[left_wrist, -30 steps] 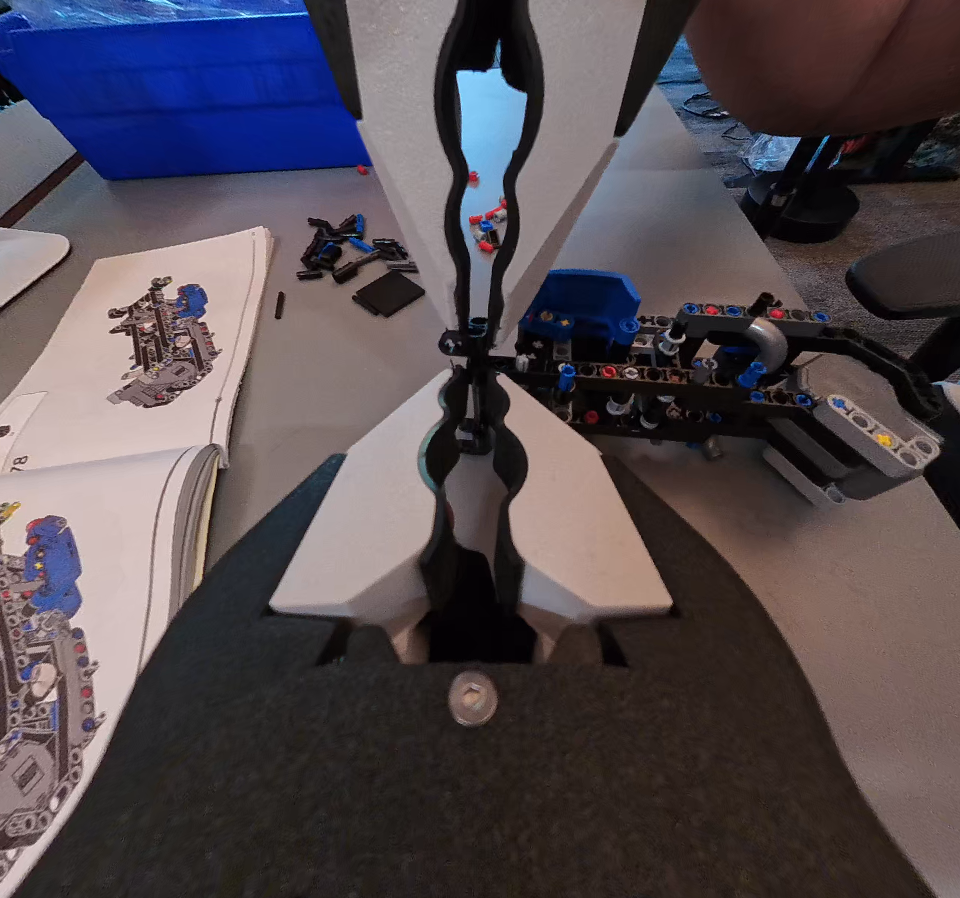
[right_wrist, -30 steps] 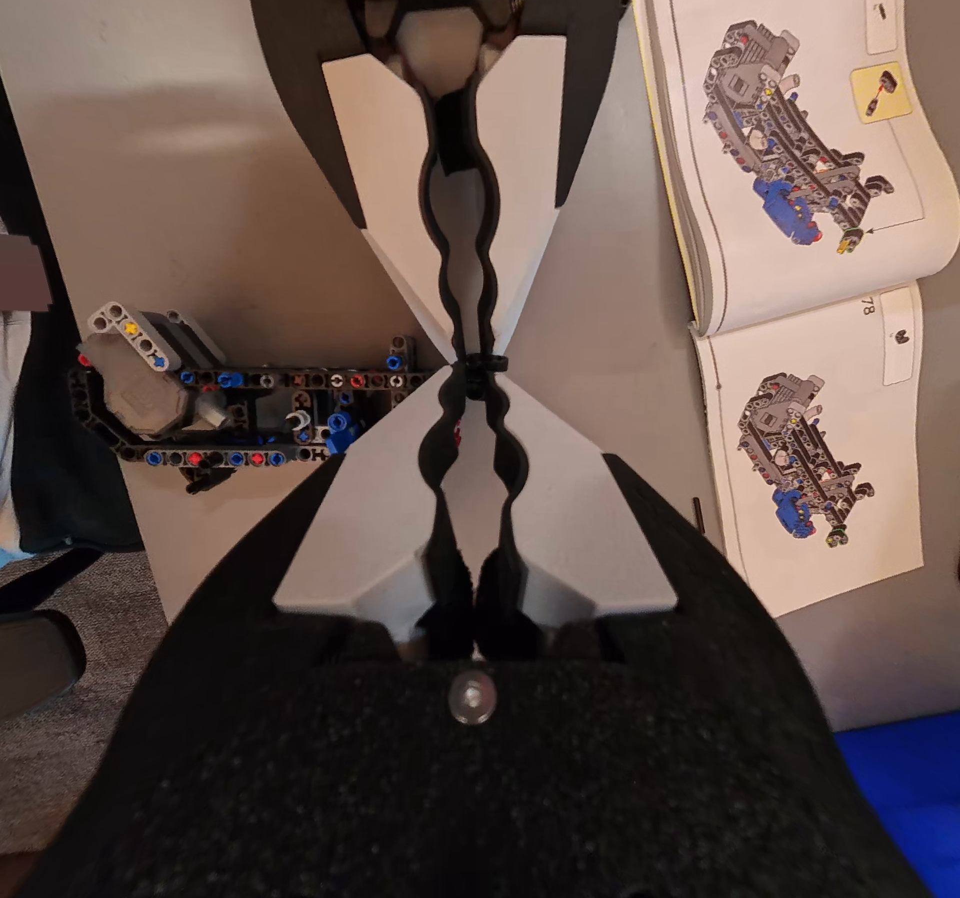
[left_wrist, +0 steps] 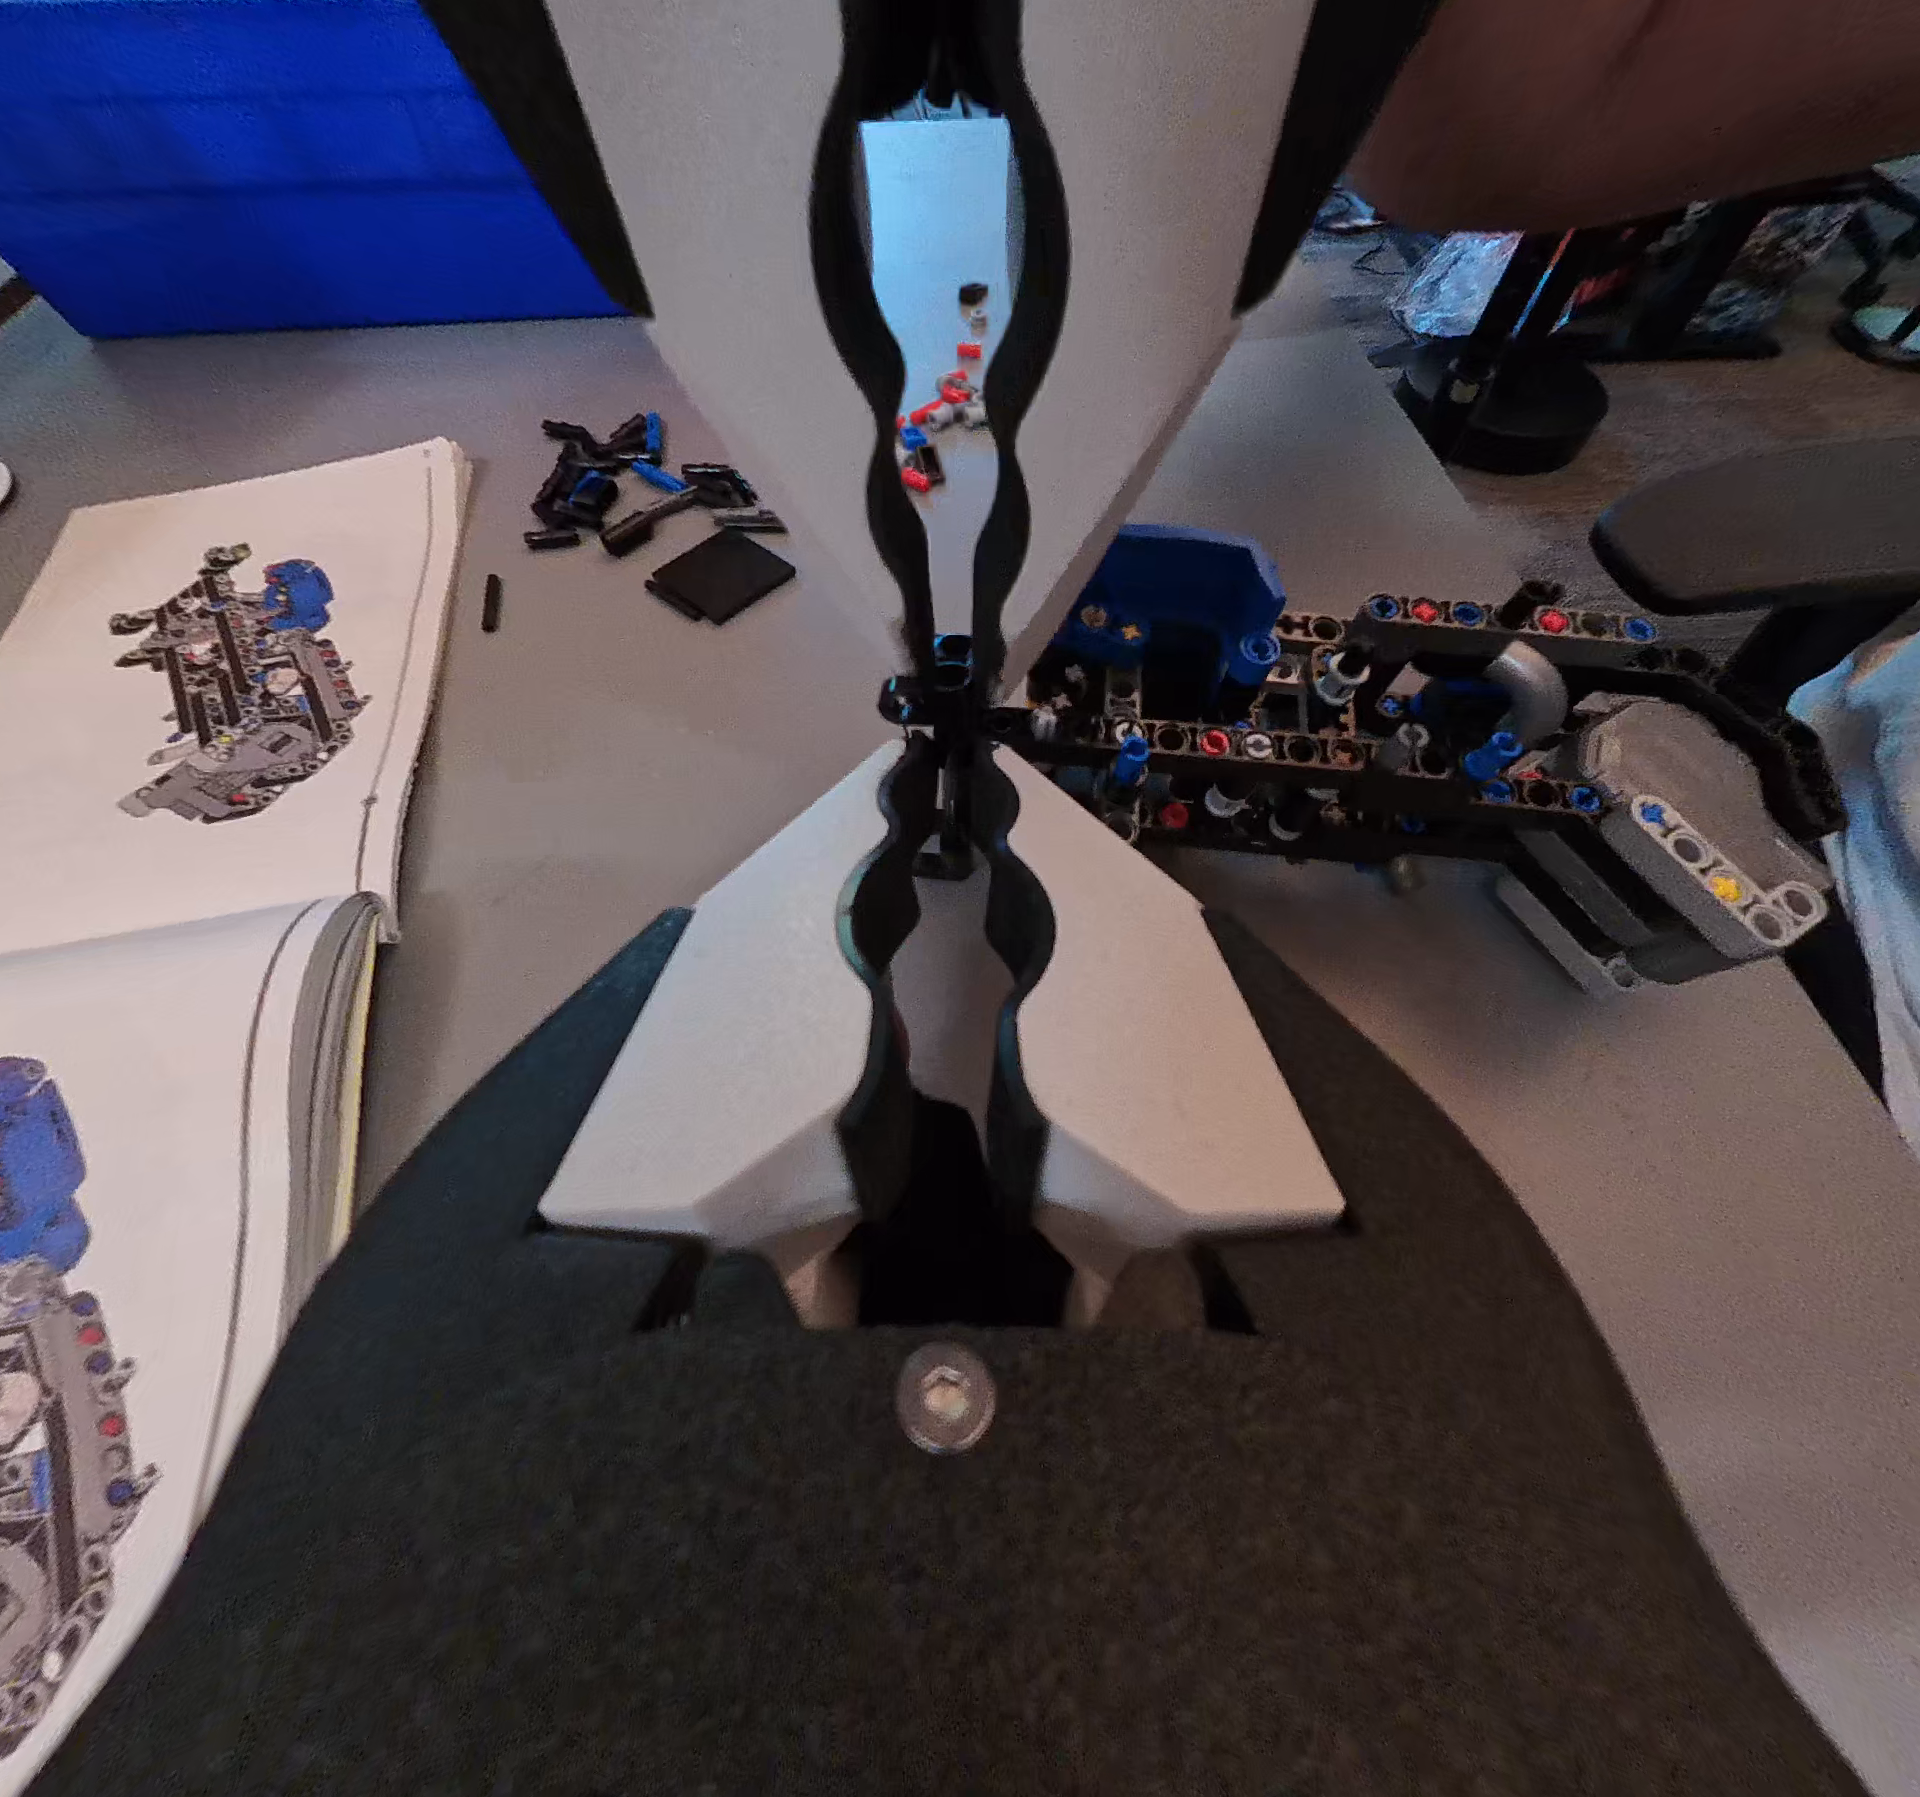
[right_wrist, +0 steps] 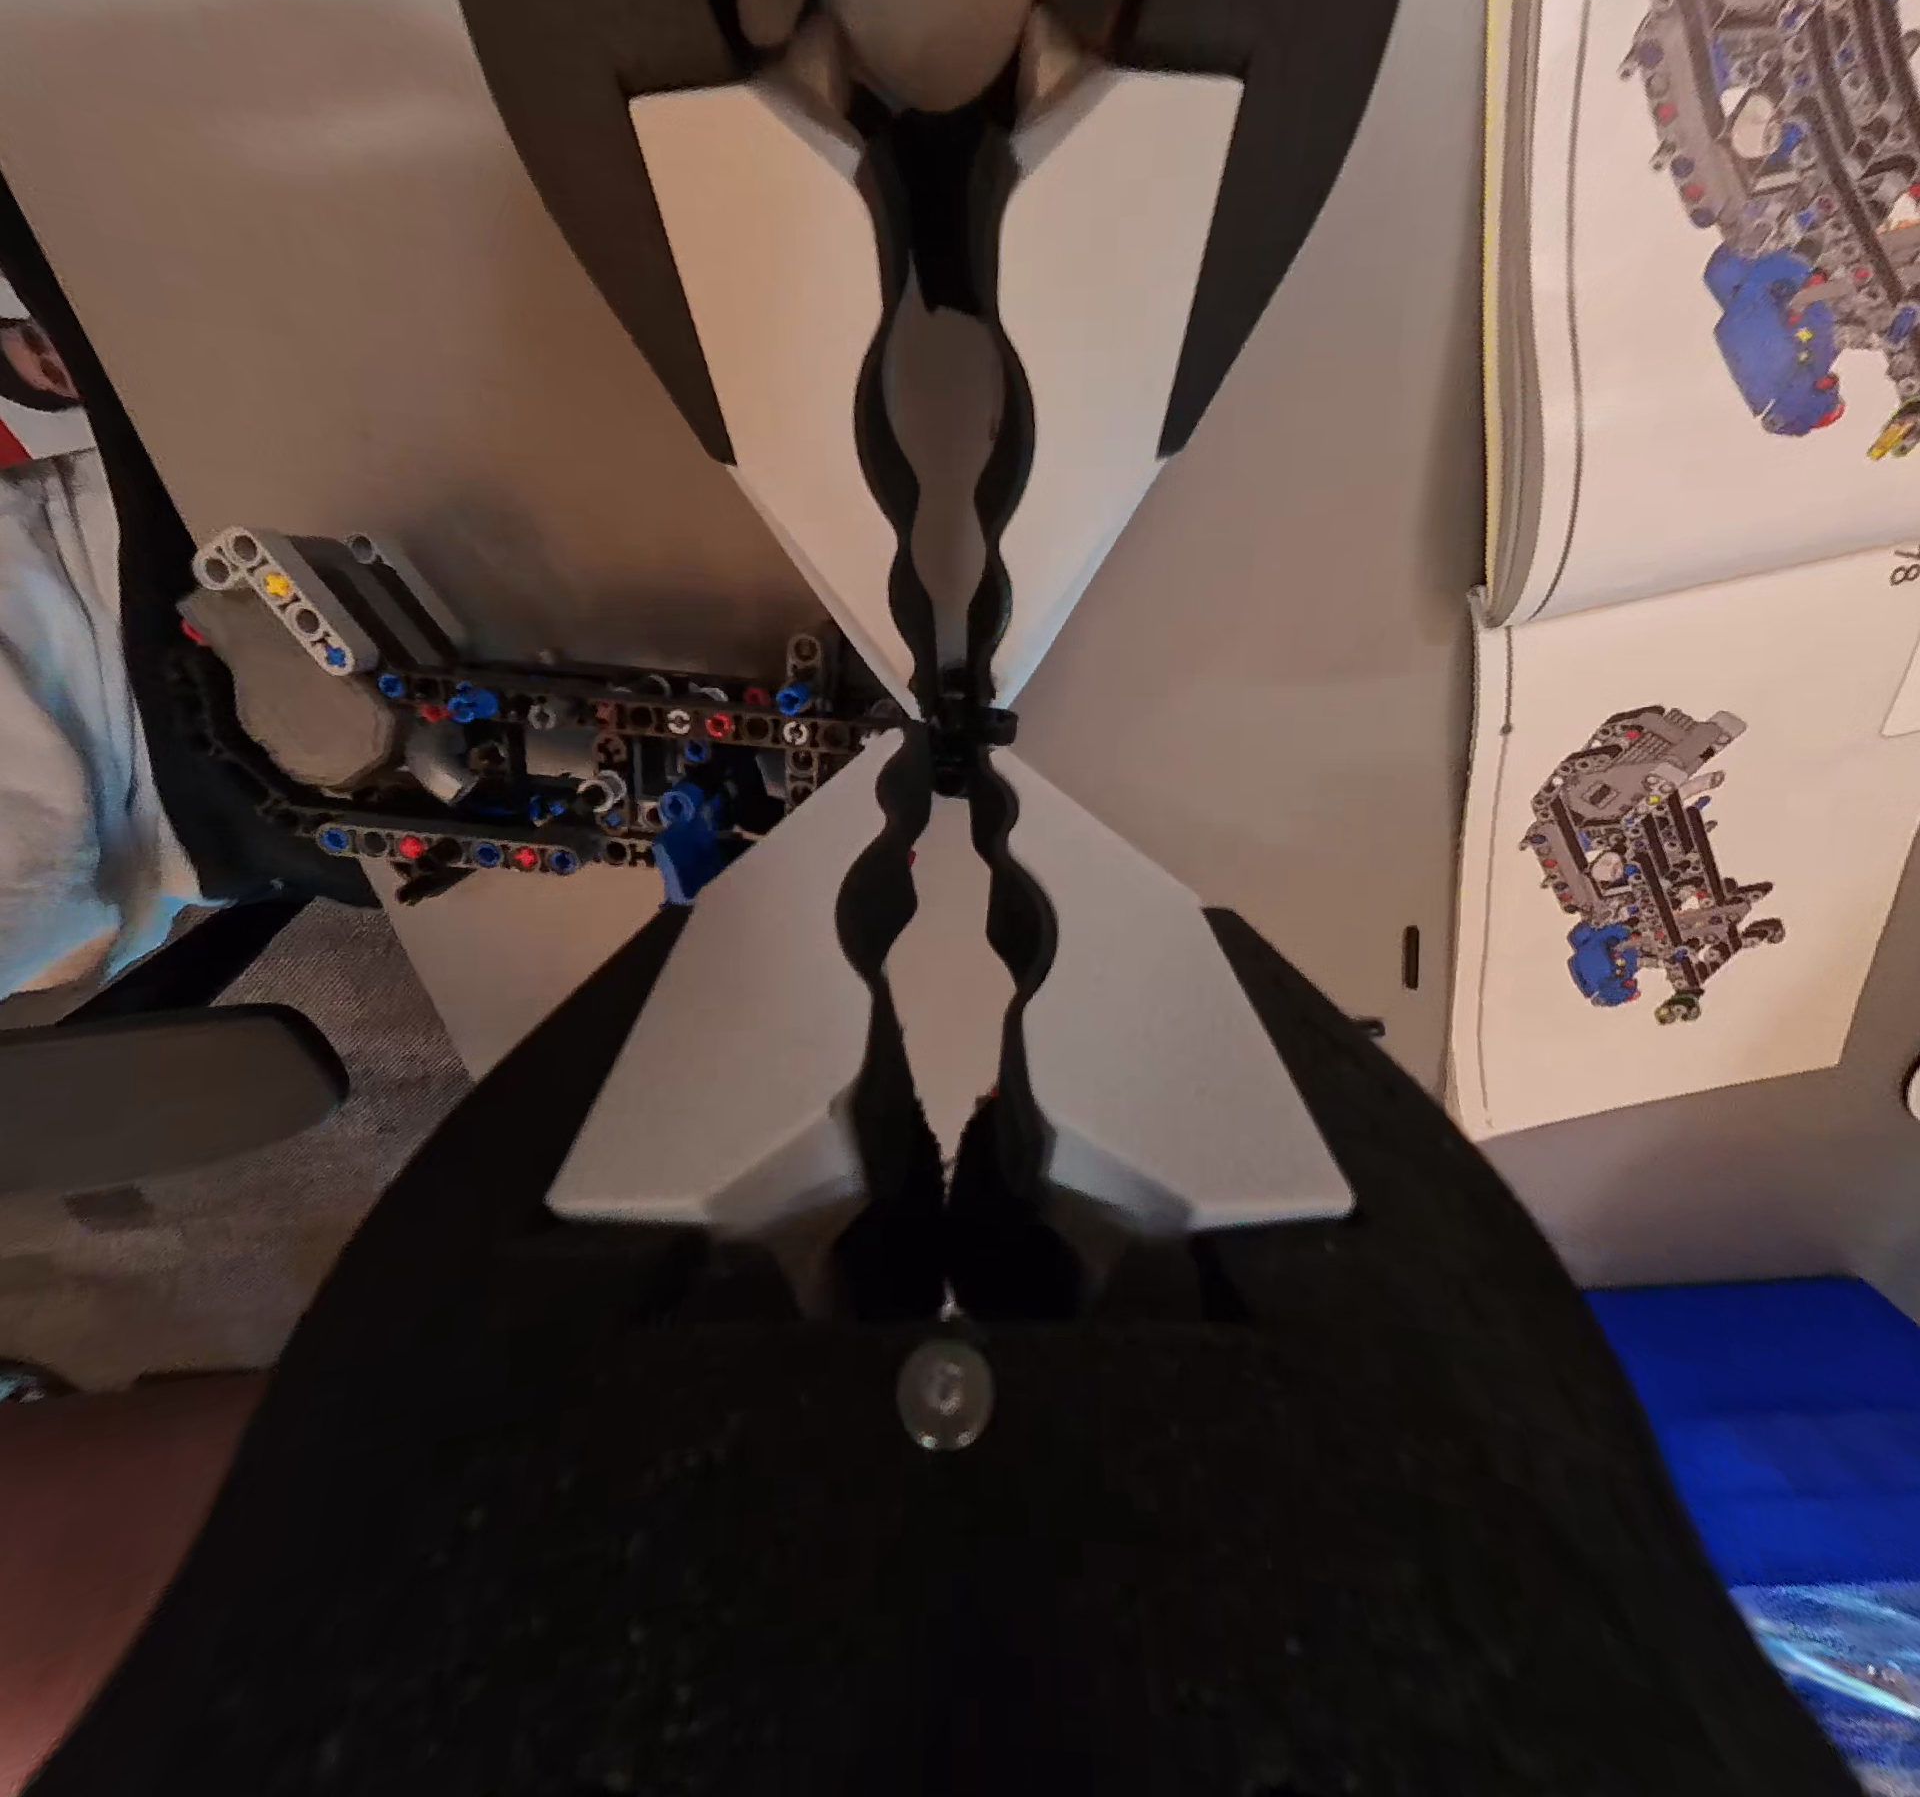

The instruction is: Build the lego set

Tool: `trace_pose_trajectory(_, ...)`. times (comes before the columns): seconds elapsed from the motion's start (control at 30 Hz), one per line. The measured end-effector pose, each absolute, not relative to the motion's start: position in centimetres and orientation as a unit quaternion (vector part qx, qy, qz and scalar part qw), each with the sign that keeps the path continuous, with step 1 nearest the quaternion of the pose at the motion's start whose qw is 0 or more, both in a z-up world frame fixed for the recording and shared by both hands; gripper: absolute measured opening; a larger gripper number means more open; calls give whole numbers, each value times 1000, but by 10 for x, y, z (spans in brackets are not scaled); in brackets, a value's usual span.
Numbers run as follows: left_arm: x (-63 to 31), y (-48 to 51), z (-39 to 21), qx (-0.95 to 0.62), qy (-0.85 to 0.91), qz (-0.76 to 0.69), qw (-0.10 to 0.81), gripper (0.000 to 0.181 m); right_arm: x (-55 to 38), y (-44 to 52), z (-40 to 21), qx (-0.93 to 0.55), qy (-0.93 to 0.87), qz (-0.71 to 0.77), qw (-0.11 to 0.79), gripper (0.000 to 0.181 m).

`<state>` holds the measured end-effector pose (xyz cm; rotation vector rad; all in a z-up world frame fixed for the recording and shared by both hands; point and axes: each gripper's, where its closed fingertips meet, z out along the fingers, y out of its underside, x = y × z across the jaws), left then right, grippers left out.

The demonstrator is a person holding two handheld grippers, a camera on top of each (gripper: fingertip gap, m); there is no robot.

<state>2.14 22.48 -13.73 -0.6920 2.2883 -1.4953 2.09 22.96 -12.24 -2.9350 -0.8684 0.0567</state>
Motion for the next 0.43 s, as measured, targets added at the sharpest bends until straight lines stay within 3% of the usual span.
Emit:
trace_pose_trajectory(0.03, 22, 225, -137, -243, 800, -524, 159, 3, 21, 229, -122, -958, -284, 19, 31, 6)
trace_pose_trajectory(0.23, 23, 224, -138, -242, 802, -520, 166, 4, 20, 231, -123, -954, -293, 44, 39, 7)
trace_pose_trajectory(0.43, 25, 226, -137, -248, 798, -518, 183, 4, 23, 234, -123, -937, -323, -16, 130, 7)
